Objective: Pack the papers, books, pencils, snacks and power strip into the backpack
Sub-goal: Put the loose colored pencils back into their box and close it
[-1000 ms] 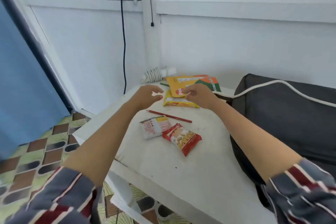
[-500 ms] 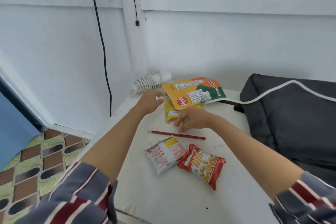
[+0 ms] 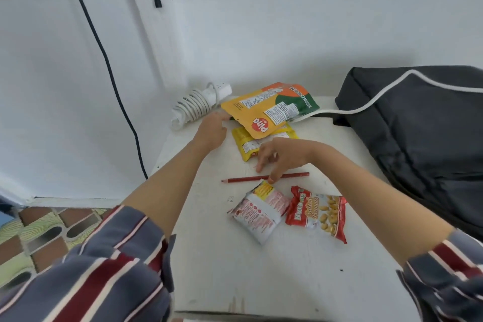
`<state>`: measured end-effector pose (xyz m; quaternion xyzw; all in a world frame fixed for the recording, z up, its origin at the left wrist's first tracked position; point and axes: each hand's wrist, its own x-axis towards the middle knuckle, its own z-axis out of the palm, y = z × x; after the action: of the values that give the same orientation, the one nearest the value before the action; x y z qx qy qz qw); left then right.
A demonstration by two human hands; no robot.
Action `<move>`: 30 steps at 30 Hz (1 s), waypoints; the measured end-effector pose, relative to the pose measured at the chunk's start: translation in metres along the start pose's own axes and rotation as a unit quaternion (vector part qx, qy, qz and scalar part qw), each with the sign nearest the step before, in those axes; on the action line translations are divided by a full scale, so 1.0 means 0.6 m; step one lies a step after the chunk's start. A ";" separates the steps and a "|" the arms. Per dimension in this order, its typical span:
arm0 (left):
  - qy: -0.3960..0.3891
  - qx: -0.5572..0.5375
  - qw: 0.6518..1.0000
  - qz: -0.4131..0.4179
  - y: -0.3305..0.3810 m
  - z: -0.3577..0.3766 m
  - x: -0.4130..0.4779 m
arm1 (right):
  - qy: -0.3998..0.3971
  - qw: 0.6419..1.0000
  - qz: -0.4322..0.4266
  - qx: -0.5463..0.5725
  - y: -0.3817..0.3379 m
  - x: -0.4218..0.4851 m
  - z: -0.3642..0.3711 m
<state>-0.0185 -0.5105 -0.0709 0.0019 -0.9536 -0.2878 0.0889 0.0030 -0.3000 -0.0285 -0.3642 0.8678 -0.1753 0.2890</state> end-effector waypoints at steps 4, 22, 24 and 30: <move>0.016 -0.003 1.000 0.022 -0.007 0.007 0.001 | 0.001 1.000 0.006 0.004 -0.001 -0.001 0.005; 0.011 0.062 0.998 -0.009 -0.010 0.013 0.018 | 0.038 0.999 0.038 -0.008 0.009 -0.007 0.009; -0.001 0.081 0.996 -0.032 -0.010 0.007 0.015 | 0.042 0.999 0.033 -0.013 0.011 -0.009 0.002; -0.086 0.160 0.981 -0.066 -0.016 -0.031 -0.001 | 0.065 0.998 0.016 0.001 0.003 -0.017 -0.024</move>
<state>-0.0152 -0.5286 -0.0609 0.0539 -0.9892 -0.1358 -0.0140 -0.0010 -0.2900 -0.0146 -0.3382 0.8901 -0.1948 0.2353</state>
